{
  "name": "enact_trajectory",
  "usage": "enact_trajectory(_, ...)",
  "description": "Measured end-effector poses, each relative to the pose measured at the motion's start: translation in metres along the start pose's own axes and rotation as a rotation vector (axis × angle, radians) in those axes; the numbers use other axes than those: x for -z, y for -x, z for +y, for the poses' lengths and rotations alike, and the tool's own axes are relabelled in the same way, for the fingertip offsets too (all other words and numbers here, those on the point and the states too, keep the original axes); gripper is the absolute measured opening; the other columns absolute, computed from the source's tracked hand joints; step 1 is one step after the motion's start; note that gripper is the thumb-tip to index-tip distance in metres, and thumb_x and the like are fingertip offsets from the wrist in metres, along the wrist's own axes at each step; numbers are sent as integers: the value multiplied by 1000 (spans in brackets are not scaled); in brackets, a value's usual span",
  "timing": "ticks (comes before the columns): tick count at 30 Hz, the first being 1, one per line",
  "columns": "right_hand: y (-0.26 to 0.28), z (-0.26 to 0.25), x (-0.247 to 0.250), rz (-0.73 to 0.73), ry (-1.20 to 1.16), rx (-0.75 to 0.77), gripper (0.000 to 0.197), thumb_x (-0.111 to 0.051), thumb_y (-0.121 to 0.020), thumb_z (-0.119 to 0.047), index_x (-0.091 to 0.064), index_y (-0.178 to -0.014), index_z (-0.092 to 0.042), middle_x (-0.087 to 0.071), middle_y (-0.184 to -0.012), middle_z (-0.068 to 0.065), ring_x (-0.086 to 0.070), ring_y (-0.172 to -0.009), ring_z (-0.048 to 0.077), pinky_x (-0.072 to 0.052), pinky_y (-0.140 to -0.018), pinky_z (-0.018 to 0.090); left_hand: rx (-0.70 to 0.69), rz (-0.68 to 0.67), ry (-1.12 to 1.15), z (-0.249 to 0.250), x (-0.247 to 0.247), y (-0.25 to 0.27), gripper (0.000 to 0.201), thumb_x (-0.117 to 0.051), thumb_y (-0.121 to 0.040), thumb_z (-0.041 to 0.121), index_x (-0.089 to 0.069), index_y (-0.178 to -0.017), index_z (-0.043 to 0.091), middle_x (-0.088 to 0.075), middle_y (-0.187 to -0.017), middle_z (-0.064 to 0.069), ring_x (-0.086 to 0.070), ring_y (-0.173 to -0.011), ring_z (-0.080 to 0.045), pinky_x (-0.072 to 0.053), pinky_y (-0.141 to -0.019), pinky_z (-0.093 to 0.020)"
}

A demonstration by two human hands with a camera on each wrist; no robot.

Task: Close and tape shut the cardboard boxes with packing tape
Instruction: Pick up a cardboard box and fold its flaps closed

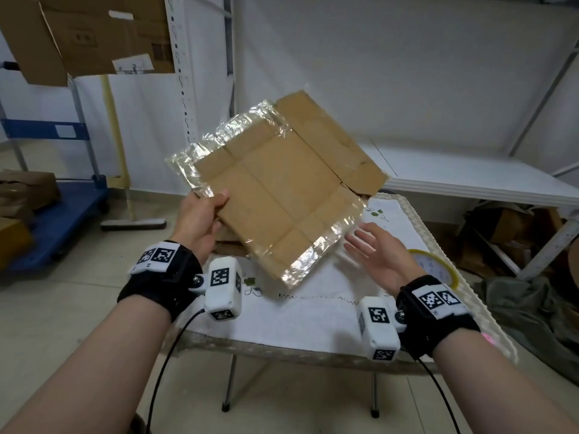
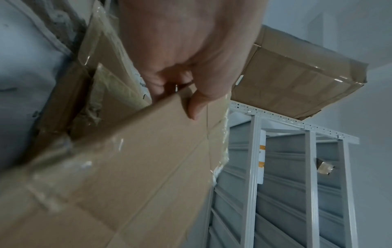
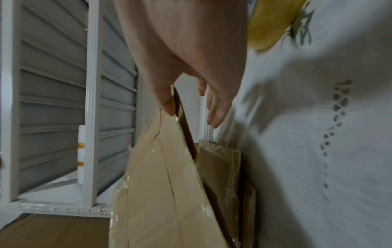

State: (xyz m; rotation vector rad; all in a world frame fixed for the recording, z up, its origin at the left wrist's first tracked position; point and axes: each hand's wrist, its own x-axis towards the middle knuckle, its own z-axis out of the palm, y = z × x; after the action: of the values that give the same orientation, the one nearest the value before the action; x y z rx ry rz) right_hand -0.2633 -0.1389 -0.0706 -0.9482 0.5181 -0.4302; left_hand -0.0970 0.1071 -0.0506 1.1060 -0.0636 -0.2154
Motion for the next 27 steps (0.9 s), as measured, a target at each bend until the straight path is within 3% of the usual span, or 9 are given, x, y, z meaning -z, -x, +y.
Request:
enact_trajectory(3, -3, -11, 3, 50, -43, 35, 12, -61, -99, -11, -57, -110, -8, -62, -113, 12, -64, -102, 25, -51, -106, 41, -81, 18, 7, 7, 5, -1, 25, -62, -95, 7, -61, -121, 11, -75, -102, -1, -73, -87, -11, -59, -66, -24)
enact_trajectory(6, -9, -16, 11, 107, -81, 44, 28, -64, -98, -15, -55, -124, -11, -65, -114, 13, -66, -102, 23, -55, -98, 41, -136, 50, 3, 11, 7, -2, 13, -62, -96, 11, -64, -109, 15, -76, -88, 5, -72, -78, -8, -57, -60, -24)
enact_trajectory(8, -14, -17, 17, 156, -40, 87, 60, -67, -96, -17, -38, -148, -18, -63, -124, 11, -66, -111, 24, -56, -95, 41, -154, 67, -4, 13, 8, -2, 19, -62, -97, 15, -64, -115, 15, -75, -95, 3, -72, -83, -10, -58, -63, -26)
enact_trajectory(10, -16, -19, 22, 195, 95, 122, 76, -67, -95, -18, -22, -157, -28, -59, -132, 2, -60, -124, 23, -48, -107, 44, -170, 61, -4, 14, 9, -2, 22, -62, -97, 17, -63, -120, 16, -75, -101, 1, -72, -87, -11, -59, -65, -28)
enact_trajectory(12, -17, -20, 23, 191, 254, 107, 68, -66, -95, -23, -31, -152, -34, -51, -143, -4, -48, -134, 20, -36, -116, 44, -180, 44, -18, 15, 7, -1, 18, -61, -98, 18, -65, -115, 18, -75, -104, 0, -73, -91, -12, -60, -69, -30)
enact_trajectory(15, -13, -19, 21, 171, 422, 50, 45, -70, -86, -40, -59, -129, -38, -52, -145, -10, -42, -136, 19, -32, -115, 47, -212, 25, -49, 15, 6, 1, 15, -60, -98, 18, -67, -111, 21, -75, -109, -3, -72, -97, -15, -60, -79, -35)
enact_trajectory(20, -15, -16, 22, 152, 456, 61, 66, -71, -56, -61, -63, -119, -42, -55, -143, -7, -47, -133, 22, -39, -108, 47, -221, -10, -89, 12, 6, 5, 27, -61, -98, 21, -63, -124, 16, -74, -110, -1, -72, -97, -14, -61, -74, -33)
enact_trajectory(23, -11, -14, 17, 163, 500, 61, 70, -69, -69, -64, -58, -132, -34, -54, -143, -5, -46, -133, 21, -34, -111, 44, -228, -52, -139, 9, 4, 8, 29, -64, -95, 22, -61, -124, 20, -74, -108, 3, -73, -92, -9, -60, -68, -26)
enact_trajectory(27, -11, -10, 14, 134, 507, 46, 52, -54, -94, -55, -62, -129, -17, -62, -126, -1, -49, -121, 19, -30, -95, 35, -189, -150, -204, 6, -2, 13, 41, -70, -90, 29, -58, -129, 22, -73, -115, 4, -71, -101, -12, -59, -77, -29)
